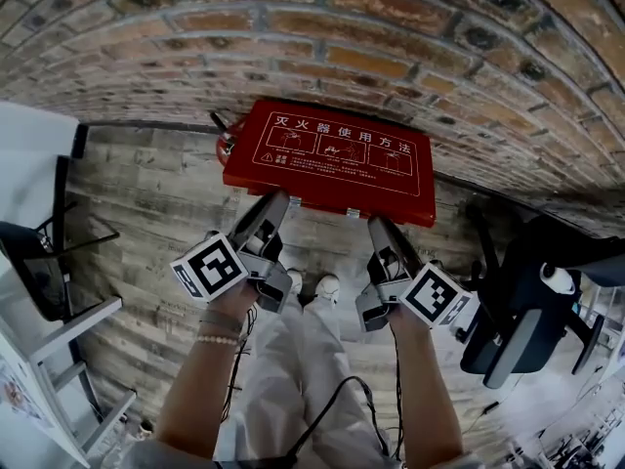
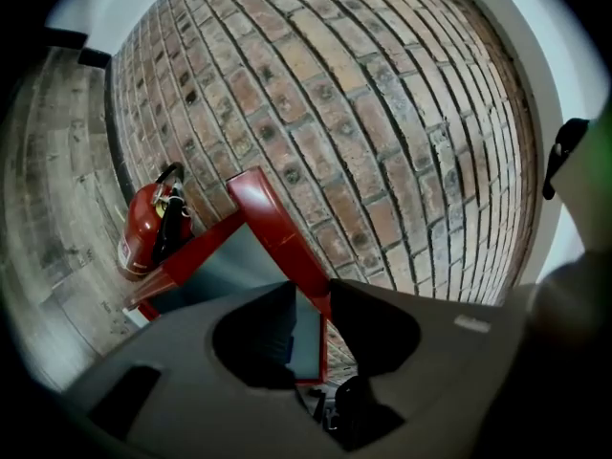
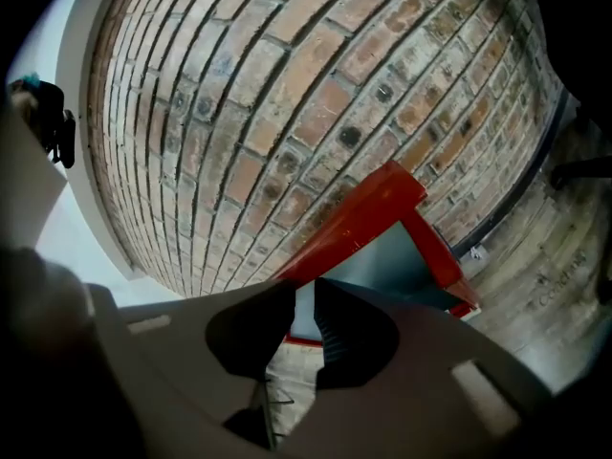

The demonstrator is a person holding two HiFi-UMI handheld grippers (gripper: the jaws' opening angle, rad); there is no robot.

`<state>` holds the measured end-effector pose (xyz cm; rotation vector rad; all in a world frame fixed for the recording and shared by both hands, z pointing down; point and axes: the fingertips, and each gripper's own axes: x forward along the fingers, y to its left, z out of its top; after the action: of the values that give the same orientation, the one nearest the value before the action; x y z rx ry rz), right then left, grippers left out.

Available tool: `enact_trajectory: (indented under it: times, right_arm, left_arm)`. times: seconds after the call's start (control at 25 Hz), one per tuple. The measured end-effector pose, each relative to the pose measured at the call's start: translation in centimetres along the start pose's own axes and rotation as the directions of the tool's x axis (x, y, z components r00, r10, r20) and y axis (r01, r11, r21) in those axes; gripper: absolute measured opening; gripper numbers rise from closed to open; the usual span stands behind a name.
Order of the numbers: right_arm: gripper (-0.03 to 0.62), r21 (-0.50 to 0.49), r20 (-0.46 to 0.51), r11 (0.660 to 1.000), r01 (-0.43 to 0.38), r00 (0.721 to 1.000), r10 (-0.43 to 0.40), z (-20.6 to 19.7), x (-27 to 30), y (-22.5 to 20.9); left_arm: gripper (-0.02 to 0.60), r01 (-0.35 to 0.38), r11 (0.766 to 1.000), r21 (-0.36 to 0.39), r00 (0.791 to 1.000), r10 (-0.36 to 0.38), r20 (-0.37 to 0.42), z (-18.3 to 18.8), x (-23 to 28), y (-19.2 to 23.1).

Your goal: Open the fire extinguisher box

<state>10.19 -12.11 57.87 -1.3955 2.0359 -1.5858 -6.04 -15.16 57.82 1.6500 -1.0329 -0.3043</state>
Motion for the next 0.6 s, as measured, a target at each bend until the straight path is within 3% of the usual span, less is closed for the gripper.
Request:
enact_trajectory:
  times: [0.44, 0.6]
  right_arm:
    - [0.052, -0.085, 0.069, 0.996, 0.004, 0.998, 0.002, 3.8, 0.3, 2.7]
    - [0.002, -0.148, 0.093, 0.989, 0.011, 0.996, 0.002, 5.6, 0.7, 3.7]
  left_arm:
    - [0.054, 0.038, 0.994, 0.106, 0.999, -0.041, 0.024, 3.1, 1.2, -3.3]
    - [0.038, 0.057, 0.989, 0.135, 0.997, -0.063, 0.037, 4.4, 2.1, -4.7]
